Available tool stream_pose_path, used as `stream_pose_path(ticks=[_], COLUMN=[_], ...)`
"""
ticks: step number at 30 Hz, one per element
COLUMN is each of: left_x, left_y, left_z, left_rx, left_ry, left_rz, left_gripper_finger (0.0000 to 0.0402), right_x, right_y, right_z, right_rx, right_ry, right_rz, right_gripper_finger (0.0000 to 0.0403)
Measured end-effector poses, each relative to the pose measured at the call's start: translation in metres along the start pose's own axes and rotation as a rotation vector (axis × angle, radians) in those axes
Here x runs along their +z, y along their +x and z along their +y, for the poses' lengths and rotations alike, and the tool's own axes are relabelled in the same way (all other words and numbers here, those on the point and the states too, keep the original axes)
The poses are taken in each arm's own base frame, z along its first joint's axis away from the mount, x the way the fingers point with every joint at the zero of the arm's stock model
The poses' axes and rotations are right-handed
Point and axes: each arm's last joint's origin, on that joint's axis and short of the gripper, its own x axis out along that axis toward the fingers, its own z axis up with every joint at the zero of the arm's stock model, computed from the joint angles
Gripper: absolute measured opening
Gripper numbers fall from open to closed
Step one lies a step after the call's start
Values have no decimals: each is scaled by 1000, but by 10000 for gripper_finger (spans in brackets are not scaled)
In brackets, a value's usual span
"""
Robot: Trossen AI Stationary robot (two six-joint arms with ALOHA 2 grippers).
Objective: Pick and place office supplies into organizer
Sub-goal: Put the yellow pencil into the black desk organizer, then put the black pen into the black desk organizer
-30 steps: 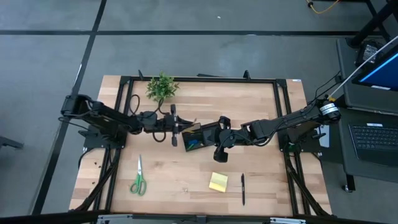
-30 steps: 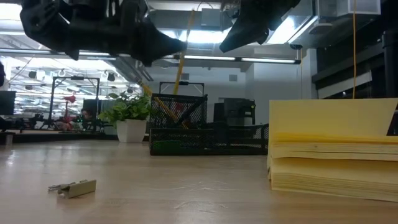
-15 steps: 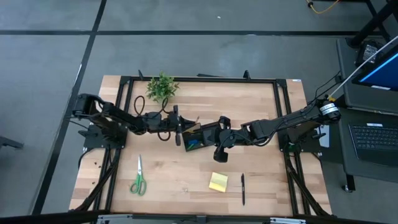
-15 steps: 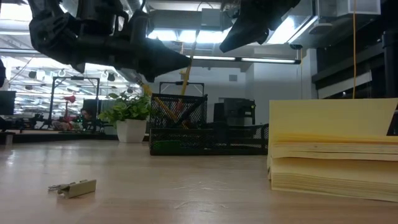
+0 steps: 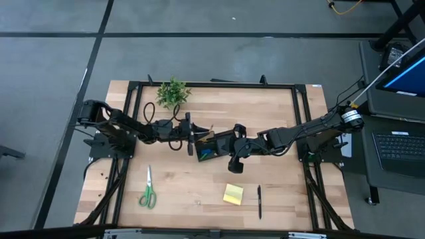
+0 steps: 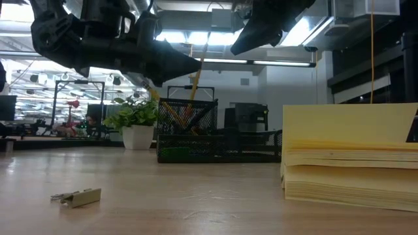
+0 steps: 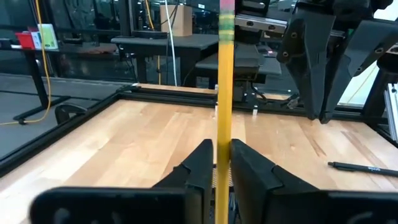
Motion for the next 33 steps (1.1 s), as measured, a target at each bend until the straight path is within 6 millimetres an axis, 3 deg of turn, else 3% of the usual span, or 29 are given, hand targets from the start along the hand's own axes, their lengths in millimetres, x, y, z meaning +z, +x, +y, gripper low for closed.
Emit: stream_pose_path(ticks=[9, 16, 21, 27, 33], left_x=[0, 6, 16, 27, 26], left_y=[0, 0, -4, -15, -34], left_z=[0, -1, -5, -23, -48], left_rx=[2, -12, -119, -228, -163], left_ry=[-8, -15, 15, 53, 189], left_rz=[0, -57, -108, -89, 63], left_gripper_finger=[89, 89, 89, 87, 90], right_x=[0, 0, 0, 0, 0], right_y=[0, 0, 0, 0, 0], right_z=[0, 0, 0, 0, 0], right_rx=[0, 0, 0, 0, 0], right_ry=[0, 0, 0, 0, -19], right_rz=[0, 0, 0, 0, 1], right_gripper_finger=[25, 25, 25, 25, 25])
